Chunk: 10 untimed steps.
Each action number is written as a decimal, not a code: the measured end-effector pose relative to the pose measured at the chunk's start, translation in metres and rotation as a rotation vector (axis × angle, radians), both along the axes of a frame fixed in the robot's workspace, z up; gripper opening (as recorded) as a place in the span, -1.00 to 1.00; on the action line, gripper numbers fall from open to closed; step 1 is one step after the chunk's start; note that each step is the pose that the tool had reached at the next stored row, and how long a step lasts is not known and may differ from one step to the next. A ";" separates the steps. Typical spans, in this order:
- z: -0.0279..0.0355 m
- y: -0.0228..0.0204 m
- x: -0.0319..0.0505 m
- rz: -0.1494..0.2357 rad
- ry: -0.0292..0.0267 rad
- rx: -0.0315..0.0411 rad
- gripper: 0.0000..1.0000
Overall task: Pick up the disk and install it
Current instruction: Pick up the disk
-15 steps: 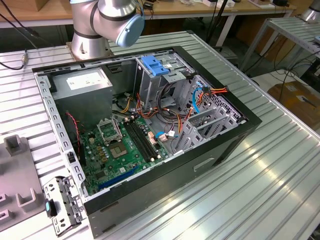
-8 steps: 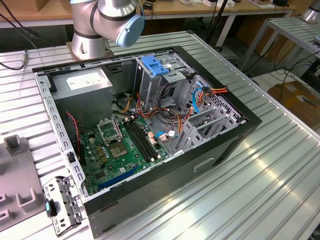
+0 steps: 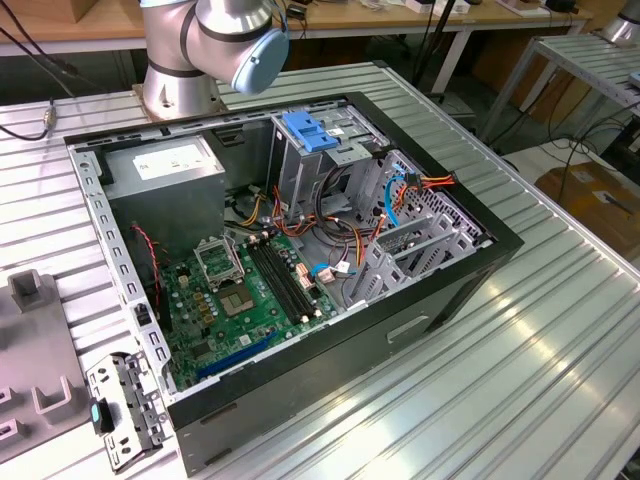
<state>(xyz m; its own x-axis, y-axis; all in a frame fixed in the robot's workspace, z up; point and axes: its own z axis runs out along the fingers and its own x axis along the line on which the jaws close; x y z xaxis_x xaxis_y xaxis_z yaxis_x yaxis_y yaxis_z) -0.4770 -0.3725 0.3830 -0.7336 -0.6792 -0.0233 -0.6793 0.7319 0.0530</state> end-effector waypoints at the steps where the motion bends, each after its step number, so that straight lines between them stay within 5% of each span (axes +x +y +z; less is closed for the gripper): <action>1: -0.0003 0.0000 0.0000 0.027 0.0000 0.0000 -0.79; 10: -0.0017 -0.0001 0.0000 0.240 -0.0006 -0.0001 -0.79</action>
<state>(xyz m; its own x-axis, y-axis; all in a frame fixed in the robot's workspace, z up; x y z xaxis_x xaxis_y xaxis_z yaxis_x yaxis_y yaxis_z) -0.4770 -0.3726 0.3813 -0.5511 -0.8341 -0.0236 -0.8339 0.5494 0.0525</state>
